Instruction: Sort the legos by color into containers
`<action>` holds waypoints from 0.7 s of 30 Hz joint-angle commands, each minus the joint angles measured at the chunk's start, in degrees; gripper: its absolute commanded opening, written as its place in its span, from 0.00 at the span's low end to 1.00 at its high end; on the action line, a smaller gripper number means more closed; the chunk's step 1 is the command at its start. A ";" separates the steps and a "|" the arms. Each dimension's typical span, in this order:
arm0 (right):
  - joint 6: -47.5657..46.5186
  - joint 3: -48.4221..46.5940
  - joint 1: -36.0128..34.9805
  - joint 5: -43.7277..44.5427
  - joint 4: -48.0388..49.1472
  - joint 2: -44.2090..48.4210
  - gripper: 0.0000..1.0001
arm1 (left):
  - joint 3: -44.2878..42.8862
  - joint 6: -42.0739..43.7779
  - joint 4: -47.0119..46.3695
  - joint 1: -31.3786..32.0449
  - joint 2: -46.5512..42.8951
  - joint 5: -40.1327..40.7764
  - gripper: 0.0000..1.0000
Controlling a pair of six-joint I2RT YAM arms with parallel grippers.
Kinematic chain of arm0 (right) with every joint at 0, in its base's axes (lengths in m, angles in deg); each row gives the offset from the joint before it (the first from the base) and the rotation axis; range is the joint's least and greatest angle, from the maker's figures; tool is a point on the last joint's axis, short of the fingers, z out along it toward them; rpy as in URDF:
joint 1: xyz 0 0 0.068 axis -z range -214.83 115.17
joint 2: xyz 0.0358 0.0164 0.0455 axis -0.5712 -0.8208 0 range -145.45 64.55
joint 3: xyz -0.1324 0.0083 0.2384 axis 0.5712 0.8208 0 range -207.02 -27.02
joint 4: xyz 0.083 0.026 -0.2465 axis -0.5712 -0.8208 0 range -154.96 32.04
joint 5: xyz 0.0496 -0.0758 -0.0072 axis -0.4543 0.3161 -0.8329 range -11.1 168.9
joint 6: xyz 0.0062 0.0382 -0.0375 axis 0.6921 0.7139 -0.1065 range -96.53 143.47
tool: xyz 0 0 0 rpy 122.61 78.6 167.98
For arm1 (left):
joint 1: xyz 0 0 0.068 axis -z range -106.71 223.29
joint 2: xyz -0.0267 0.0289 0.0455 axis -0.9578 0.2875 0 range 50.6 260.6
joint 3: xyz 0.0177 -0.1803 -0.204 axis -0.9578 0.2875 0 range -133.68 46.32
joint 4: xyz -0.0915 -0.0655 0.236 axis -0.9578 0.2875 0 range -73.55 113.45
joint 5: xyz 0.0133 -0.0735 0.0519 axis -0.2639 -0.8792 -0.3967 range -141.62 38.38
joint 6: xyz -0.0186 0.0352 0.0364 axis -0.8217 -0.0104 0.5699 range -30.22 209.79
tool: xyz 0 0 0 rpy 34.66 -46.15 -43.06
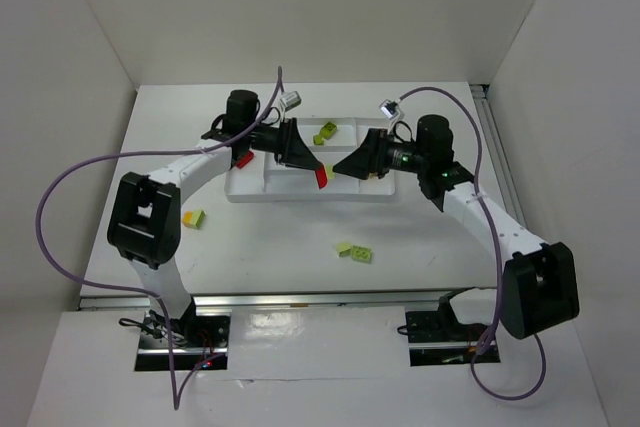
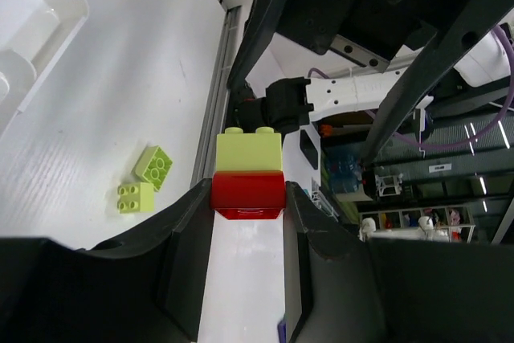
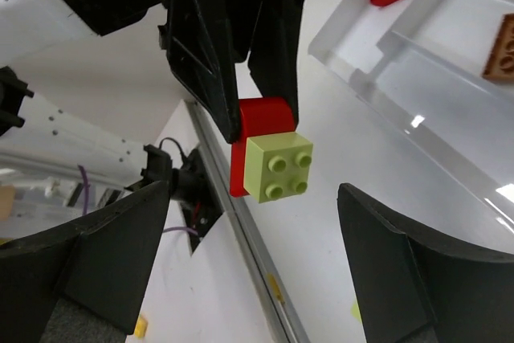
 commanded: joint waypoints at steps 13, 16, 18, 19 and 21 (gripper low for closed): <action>5.41 0.31 -2.74 -6.82 14.02 -5.48 0.58 | 0.01 -1.88 -7.34 0.83 -4.70 -4.70 0.00; 6.63 0.31 -2.74 -7.87 15.68 -6.09 0.51 | 0.01 -1.17 -7.33 0.83 -5.22 -4.70 0.00; 8.04 1.01 -2.74 -9.62 18.84 -6.62 0.51 | 0.01 -1.17 -7.33 1.36 -5.22 -5.31 0.00; 9.79 1.62 -2.74 -10.24 20.42 -7.31 0.54 | 0.01 -1.17 -7.33 1.36 -5.22 -5.31 0.00; 11.30 2.15 -2.74 -11.65 22.63 -8.10 0.58 | 0.01 -1.79 -8.99 1.36 -5.22 -5.31 0.00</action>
